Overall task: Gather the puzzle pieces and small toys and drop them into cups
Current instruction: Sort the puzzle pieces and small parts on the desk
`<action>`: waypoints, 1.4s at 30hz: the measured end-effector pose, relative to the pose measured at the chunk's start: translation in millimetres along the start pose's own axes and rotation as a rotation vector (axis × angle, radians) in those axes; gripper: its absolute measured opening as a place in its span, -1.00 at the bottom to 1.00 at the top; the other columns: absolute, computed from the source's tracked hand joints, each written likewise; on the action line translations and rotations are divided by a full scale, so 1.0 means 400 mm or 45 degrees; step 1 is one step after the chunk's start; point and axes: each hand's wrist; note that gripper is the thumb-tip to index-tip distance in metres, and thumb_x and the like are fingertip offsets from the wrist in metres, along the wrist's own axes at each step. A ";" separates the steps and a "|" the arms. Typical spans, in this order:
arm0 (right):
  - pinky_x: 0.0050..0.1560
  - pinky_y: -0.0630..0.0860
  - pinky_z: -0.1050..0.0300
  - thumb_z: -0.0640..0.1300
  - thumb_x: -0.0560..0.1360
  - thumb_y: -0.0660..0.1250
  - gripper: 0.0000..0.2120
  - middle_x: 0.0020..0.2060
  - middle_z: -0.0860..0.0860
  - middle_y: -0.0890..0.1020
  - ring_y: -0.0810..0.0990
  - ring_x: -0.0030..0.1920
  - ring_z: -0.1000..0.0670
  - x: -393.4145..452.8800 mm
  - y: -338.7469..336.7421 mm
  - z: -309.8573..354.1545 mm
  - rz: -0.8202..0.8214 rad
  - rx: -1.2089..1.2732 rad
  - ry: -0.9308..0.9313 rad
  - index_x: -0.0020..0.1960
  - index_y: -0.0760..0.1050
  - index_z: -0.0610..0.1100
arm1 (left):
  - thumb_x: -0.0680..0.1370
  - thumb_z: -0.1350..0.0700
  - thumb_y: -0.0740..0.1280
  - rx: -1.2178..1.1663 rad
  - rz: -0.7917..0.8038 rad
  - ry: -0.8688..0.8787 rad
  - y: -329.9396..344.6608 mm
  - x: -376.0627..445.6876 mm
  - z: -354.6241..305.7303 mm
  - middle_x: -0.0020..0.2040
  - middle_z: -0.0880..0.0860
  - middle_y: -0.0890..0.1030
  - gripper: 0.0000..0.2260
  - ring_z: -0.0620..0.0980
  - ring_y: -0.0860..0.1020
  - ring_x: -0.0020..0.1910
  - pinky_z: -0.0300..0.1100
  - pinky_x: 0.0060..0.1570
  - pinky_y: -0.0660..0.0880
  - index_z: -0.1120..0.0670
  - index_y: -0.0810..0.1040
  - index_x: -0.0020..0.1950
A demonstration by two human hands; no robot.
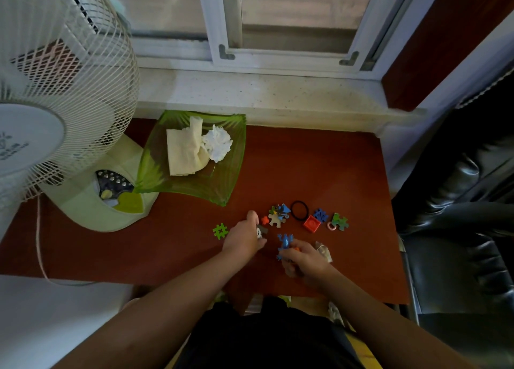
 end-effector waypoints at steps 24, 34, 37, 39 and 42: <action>-0.45 0.18 0.16 -0.05 0.63 0.18 -0.66 -0.49 -0.07 0.39 0.31 -0.49 0.01 0.027 0.059 0.032 -0.035 -0.201 0.105 -0.27 0.42 -0.18 | 0.49 -0.01 0.43 -0.533 -0.013 0.122 -0.015 -0.105 0.144 -0.15 -0.09 0.55 -0.65 -0.18 0.55 -0.27 -0.37 -0.38 0.40 -0.04 0.36 0.17; -0.43 0.34 0.20 -0.09 0.61 0.18 -0.81 -0.30 -0.03 0.65 0.45 -0.44 0.02 0.108 0.136 0.082 -0.368 -0.882 -0.024 -0.07 0.51 -0.12 | 0.55 -0.08 0.34 -1.113 0.072 -0.207 -0.069 -0.160 0.227 -0.34 0.00 0.56 -0.75 -0.05 0.55 -0.40 -0.12 -0.32 0.47 0.11 0.56 -0.08; -0.44 0.38 0.23 -0.07 0.60 0.17 -0.79 -0.13 -0.07 0.61 0.53 -0.35 0.01 0.122 0.166 0.088 -0.375 -1.361 -0.207 0.22 0.39 -0.05 | 0.58 -0.06 0.29 -1.340 0.120 -0.309 -0.098 -0.153 0.225 -0.37 0.05 0.49 -0.73 -0.04 0.41 -0.48 -0.13 -0.42 0.35 0.13 0.46 -0.15; -0.32 0.44 0.10 -0.03 0.61 0.15 -0.69 -0.06 -0.16 0.58 0.59 -0.23 -0.10 0.134 0.191 0.081 -0.440 -1.649 -0.252 0.34 0.28 -0.02 | 0.60 -0.05 0.27 -1.461 0.137 -0.376 -0.119 -0.146 0.221 -0.30 0.12 0.58 -0.73 -0.02 0.49 -0.42 -0.19 -0.47 0.34 0.15 0.47 -0.10; -0.20 0.52 -0.01 -0.08 0.63 0.12 -0.61 -0.08 -0.14 0.64 0.63 -0.12 -0.17 0.156 0.230 0.067 -0.534 -1.937 -0.210 0.44 0.17 -0.06 | 0.61 -0.04 0.26 -1.604 0.219 -0.399 -0.136 -0.137 0.227 -0.23 0.16 0.64 -0.75 0.00 0.56 -0.36 -0.21 -0.49 0.31 0.16 0.50 -0.02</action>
Point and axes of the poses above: each hand's wrist, its own x-axis towards the middle knuckle, its own y-axis out of the palm, z = x × y
